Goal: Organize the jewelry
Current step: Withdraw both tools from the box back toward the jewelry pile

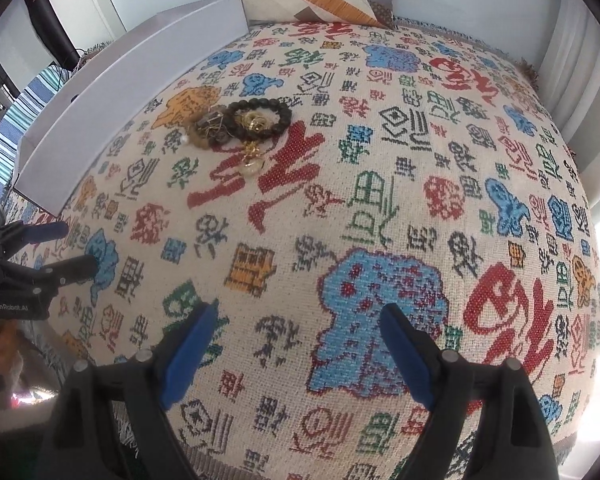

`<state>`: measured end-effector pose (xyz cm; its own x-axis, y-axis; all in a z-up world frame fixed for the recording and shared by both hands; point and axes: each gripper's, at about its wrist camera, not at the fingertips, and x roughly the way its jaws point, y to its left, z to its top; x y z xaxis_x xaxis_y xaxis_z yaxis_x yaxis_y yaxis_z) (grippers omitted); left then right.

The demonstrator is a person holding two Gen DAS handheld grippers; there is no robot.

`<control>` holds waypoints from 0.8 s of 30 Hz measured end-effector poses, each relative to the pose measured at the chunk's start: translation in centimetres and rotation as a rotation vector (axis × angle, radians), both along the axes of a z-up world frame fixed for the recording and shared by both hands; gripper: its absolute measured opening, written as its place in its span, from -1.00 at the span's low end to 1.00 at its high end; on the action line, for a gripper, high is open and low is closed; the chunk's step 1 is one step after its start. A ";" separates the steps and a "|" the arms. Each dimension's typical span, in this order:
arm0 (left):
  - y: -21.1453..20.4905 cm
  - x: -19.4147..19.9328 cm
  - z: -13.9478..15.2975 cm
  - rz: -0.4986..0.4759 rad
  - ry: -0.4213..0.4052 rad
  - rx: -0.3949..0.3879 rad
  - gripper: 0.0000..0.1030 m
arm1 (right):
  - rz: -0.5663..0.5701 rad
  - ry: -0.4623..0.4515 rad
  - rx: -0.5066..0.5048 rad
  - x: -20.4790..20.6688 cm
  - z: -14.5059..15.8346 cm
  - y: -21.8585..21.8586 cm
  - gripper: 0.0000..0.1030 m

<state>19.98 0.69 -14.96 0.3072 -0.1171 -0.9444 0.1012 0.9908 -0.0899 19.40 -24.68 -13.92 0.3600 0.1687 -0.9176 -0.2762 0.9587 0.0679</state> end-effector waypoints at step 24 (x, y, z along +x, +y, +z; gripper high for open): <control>-1.0 3.4 0.0 -0.043 0.002 0.010 0.91 | 0.001 0.029 0.005 2.0 -1.3 -0.1 0.67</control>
<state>23.34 -0.35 -14.91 0.3006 -0.1204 -0.9461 0.1437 0.9864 -0.0799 21.35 -24.73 -15.21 0.3333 0.1741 -0.9266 -0.2752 0.9580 0.0810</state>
